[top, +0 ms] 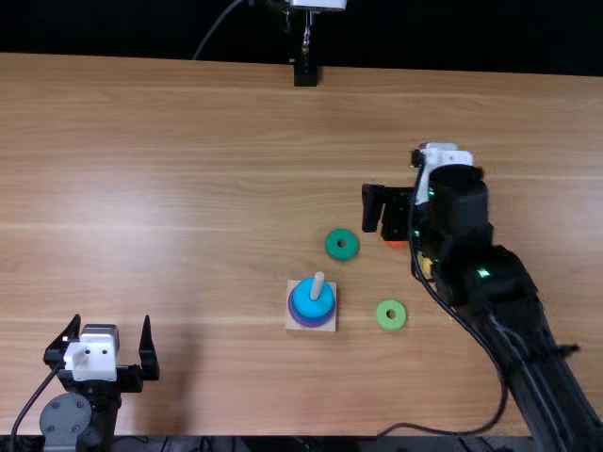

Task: Build the Hanoi tower: stack the rings onto the peg from bottom to top in this color order: purple, dark blue, light blue, dark green, light green, yellow, orange.

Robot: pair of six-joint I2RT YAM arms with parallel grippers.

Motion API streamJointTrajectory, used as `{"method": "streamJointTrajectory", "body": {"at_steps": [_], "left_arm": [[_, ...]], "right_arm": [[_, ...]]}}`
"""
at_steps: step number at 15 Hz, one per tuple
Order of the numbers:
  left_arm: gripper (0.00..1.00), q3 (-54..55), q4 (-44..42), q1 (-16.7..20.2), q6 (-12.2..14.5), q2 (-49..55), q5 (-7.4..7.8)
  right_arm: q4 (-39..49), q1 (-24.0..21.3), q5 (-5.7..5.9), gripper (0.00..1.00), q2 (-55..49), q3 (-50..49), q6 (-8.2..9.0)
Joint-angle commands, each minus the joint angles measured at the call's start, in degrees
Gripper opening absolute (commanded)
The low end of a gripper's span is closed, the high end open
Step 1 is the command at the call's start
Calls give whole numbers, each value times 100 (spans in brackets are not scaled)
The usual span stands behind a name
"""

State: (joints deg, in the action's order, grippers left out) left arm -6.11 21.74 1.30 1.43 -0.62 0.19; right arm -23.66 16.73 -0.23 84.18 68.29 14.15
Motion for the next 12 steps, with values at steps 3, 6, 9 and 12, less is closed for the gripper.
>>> {"method": "streamJointTrajectory", "body": {"at_steps": [3,6,9,12], "left_arm": [[100,611,379,72,15,62,-8],[100,611,379,72,15,62,-8],[100,611,379,72,15,62,-8],[100,611,379,72,15,62,-8]], "right_arm": [[-129,357,33,100,907,334,283],[-984,375,23,100,1584,791,220],[-2091,375,2,100,2322,1485,209],[-2618,463,-40,100,2709,1863,125]]}}
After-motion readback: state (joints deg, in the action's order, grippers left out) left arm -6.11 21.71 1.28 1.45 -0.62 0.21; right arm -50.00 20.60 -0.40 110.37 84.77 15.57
